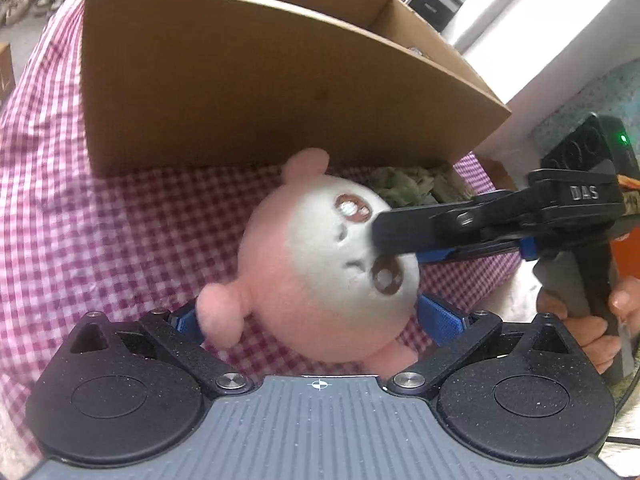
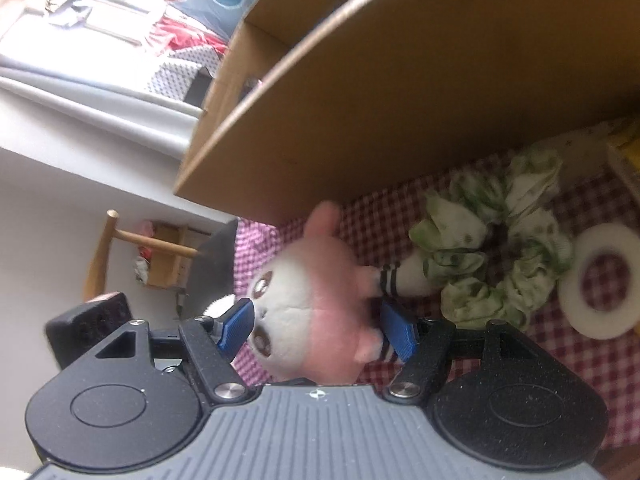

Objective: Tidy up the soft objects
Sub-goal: 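Carry the plush toy over the box and lower it inside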

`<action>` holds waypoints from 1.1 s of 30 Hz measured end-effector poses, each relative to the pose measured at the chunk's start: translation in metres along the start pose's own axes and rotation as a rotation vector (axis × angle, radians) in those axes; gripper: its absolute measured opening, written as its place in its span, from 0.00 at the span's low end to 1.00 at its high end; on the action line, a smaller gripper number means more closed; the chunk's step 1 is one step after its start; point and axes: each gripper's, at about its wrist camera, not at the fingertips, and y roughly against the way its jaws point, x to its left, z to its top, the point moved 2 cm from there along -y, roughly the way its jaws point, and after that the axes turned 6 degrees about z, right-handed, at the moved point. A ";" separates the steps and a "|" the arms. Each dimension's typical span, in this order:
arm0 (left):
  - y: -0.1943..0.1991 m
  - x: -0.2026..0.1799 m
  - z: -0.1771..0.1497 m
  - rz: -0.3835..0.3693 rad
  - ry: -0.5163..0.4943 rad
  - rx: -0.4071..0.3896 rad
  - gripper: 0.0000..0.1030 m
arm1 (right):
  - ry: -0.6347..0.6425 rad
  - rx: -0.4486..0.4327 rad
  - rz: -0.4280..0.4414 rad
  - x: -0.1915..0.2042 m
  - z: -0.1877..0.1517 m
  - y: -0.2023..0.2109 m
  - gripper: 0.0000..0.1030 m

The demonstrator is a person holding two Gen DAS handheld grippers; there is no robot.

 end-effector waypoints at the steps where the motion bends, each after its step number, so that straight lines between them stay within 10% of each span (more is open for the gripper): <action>1: -0.001 -0.003 0.001 0.006 -0.010 -0.006 0.99 | 0.002 0.004 0.012 -0.001 -0.002 -0.003 0.70; 18: 0.084 -0.037 0.006 0.111 -0.043 -0.193 0.99 | 0.154 -0.033 0.118 0.084 -0.013 0.015 0.67; 27: 0.119 -0.063 0.086 0.125 -0.138 -0.316 0.99 | 0.316 -0.123 0.135 0.141 0.044 0.055 0.67; 33: 0.073 -0.072 0.154 0.098 -0.220 -0.246 0.99 | 0.300 -0.131 0.047 0.132 0.112 0.073 0.68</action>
